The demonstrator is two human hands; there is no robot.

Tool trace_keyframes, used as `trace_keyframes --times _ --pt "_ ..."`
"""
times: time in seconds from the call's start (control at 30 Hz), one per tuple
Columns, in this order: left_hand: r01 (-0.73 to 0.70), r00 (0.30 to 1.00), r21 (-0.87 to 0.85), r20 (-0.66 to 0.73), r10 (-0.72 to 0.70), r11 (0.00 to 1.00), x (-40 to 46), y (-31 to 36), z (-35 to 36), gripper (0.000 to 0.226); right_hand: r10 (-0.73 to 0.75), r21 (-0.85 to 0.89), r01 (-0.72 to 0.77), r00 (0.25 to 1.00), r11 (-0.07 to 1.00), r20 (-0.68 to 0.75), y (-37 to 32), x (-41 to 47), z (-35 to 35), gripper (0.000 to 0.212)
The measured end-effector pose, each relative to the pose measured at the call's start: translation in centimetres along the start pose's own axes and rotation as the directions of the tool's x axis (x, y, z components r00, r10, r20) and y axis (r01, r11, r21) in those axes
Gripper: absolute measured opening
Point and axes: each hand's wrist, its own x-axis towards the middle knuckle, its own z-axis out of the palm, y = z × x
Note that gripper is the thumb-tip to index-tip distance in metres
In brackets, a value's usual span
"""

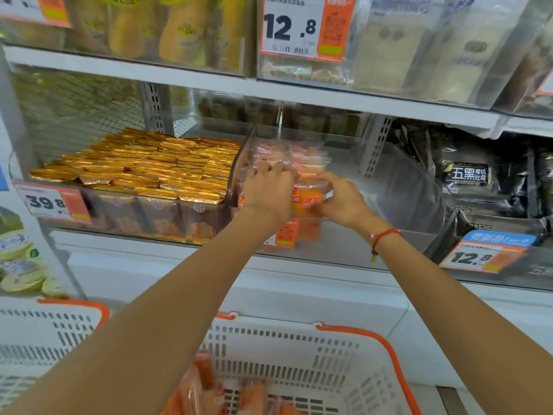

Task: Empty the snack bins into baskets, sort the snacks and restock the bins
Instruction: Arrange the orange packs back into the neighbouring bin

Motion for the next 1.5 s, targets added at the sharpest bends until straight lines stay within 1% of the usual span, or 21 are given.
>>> trace_keyframes --times 0.1,0.23,0.3,0.33,0.4,0.47,0.53,0.6,0.63,0.7,0.77,0.8,0.87,0.93,1.0,1.07,1.13,1.23,1.33,1.4,1.5 --pt "0.032 0.998 0.041 0.059 -0.034 0.999 0.4 0.5 -0.1 0.062 0.04 -0.154 -0.044 0.999 0.987 -0.027 -0.6 0.4 1.1 0.069" --pt "-0.019 0.994 0.017 0.105 0.017 1.0 0.5 0.3 -0.6 0.064 0.102 0.04 -0.109 0.983 0.993 0.155 -0.7 0.3 0.4 0.097" --pt "-0.069 0.996 0.001 0.062 0.069 0.998 0.1 -0.3 -0.9 0.061 0.043 0.077 -0.06 0.977 0.995 0.209 -0.1 -0.1 -0.4 0.107" --pt "-0.082 0.997 -0.012 0.006 0.082 0.997 -0.2 -0.6 -1.0 0.059 0.011 0.05 -0.021 0.978 0.999 0.21 0.1 -0.5 -0.6 0.103" --pt "-0.075 0.981 -0.106 -0.187 0.054 0.992 -1.7 -0.9 -1.1 0.053 -0.025 -0.032 0.029 0.993 0.999 0.118 0.1 -2.4 -0.8 0.082" --pt "-0.049 0.931 -0.283 -0.36 -0.059 0.958 -4.9 -1.1 -1.3 0.047 -0.13 -0.087 0.118 0.979 0.989 -0.157 0.0 -5.5 -0.3 0.062" --pt "-0.033 0.879 -0.433 -0.442 -0.18 0.901 -9.2 -1.7 -1.1 0.045 -0.271 -0.082 0.26 0.869 0.962 -0.415 -0.8 -9.4 0.9 0.043" --pt "0.007 0.866 -0.523 -0.424 -0.267 0.852 -13.8 -2.8 0.2 0.042 -0.331 -0.066 0.343 0.81 0.937 -0.484 -0.7 -12.4 3.4 0.031" --pt "0.051 0.871 -0.554 -0.383 -0.308 0.831 -16.0 -3.5 1.3 0.039 -0.328 -0.04 0.349 0.826 0.936 -0.458 -0.1 -13.6 5.1 0.029" --pt "0.183 0.885 -0.603 -0.243 -0.397 0.776 -20.5 -5.4 4.6 0.034 -0.337 -0.039 0.341 0.893 0.939 -0.297 1.5 -16.0 8.9 0.025" --pt "0.342 0.883 -0.582 -0.071 -0.465 0.738 -25.5 -7.0 8.5 0.037 -0.32 -0.13 0.318 0.947 0.939 0.007 3.8 -18.5 13.1 0.024" --pt "0.408 0.874 -0.55 0.005 -0.486 0.728 -28.0 -7.7 10.5 0.038 -0.245 -0.143 0.271 0.953 0.952 0.176 5.1 -19.8 15.4 0.024" --pt "0.494 0.86 -0.46 0.13 -0.494 0.738 -31.7 -8.5 13.1 0.041 -0.075 -0.156 0.155 0.902 0.975 0.426 7.4 -22.3 19.4 0.03" --pt "0.443 0.896 -0.391 0.233 -0.379 0.807 -34.1 -8.4 15.2 0.055 0.055 -0.191 0.077 0.796 0.978 0.603 8.7 -24.6 22.7 0.04" --pt "0.386 0.901 -0.354 0.343 -0.266 0.852 -35.6 -8.2 16.9 0.057 0.167 -0.21 -0.018 0.678 0.978 0.716 8.9 -26.1 25.5 0.053" --pt "0.459 0.84 -0.359 0.472 -0.266 0.813 -36.8 -8.1 18.0 0.063 0.231 -0.254 -0.048 0.603 0.966 0.764 8.7 -27.5 27.8 0.075" --pt "0.5 0.801 -0.3 0.515 -0.304 0.812 -38.3 -8.3 19.7 0.068 0.262 -0.343 0.015 0.613 0.939 0.745 8.1 -29.0 29.3 0.089" --pt "0.523 0.753 -0.246 0.581 -0.308 0.816 -37.7 -8.0 19.5 0.079 0.26 -0.392 0.043 0.681 0.919 0.685 7.7 -29.8 30.6 0.083" --pt "0.559 0.707 -0.204 0.624 -0.333 0.804 -35.8 -7.6 17.3 0.063 0.275 -0.31 -0.058 0.634 0.949 0.723 8.3 -28.2 29.7 0.079" --pt "0.597 0.695 -0.196 0.612 -0.379 0.778 -35.1 -7.2 16.1 0.056 0.297 -0.196 -0.231 0.59 0.953 0.75 9.0 -26.8 27.5 0.063" --pt "0.645 0.713 -0.228 0.524 -0.467 0.729 -33.9 -6.4 16.0 0.049 0.257 0.018 -0.478 0.503 0.878 0.825 9.9 -25.0 22.6 0.015"
